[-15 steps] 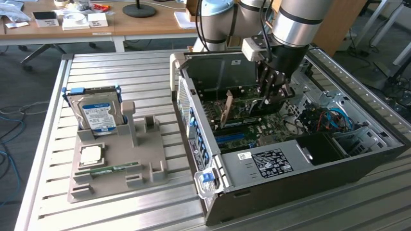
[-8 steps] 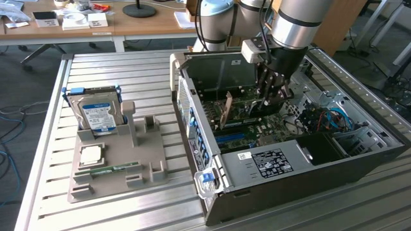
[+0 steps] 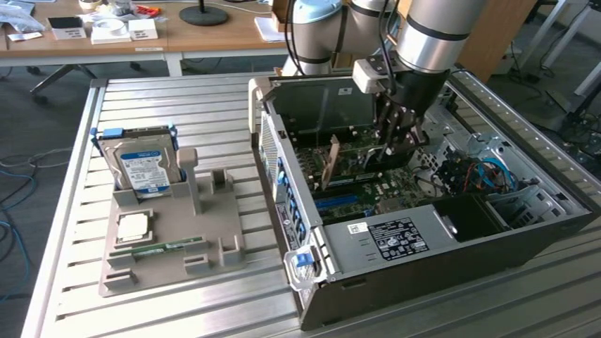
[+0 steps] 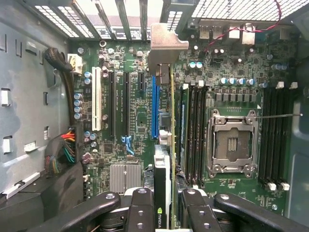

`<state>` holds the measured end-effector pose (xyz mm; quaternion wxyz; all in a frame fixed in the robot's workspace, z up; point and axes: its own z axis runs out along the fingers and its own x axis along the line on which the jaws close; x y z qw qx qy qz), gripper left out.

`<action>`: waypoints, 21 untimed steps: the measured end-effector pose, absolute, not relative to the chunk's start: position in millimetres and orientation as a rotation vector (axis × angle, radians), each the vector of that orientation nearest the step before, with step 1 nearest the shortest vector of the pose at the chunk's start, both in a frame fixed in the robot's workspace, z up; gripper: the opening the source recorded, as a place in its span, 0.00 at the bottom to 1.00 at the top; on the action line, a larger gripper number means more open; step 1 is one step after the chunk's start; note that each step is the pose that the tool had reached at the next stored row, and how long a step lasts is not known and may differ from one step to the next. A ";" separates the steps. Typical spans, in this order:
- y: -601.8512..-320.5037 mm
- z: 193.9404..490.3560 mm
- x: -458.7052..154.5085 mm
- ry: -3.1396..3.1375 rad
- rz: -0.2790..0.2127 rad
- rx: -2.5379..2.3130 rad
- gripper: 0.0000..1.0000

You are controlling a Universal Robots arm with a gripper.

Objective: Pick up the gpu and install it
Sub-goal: 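Insert the gpu into the slot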

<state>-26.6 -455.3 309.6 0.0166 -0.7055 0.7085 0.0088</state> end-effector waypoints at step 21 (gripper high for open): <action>-455.3 296.5 -28.3 2.203 0.027 -2.193 0.27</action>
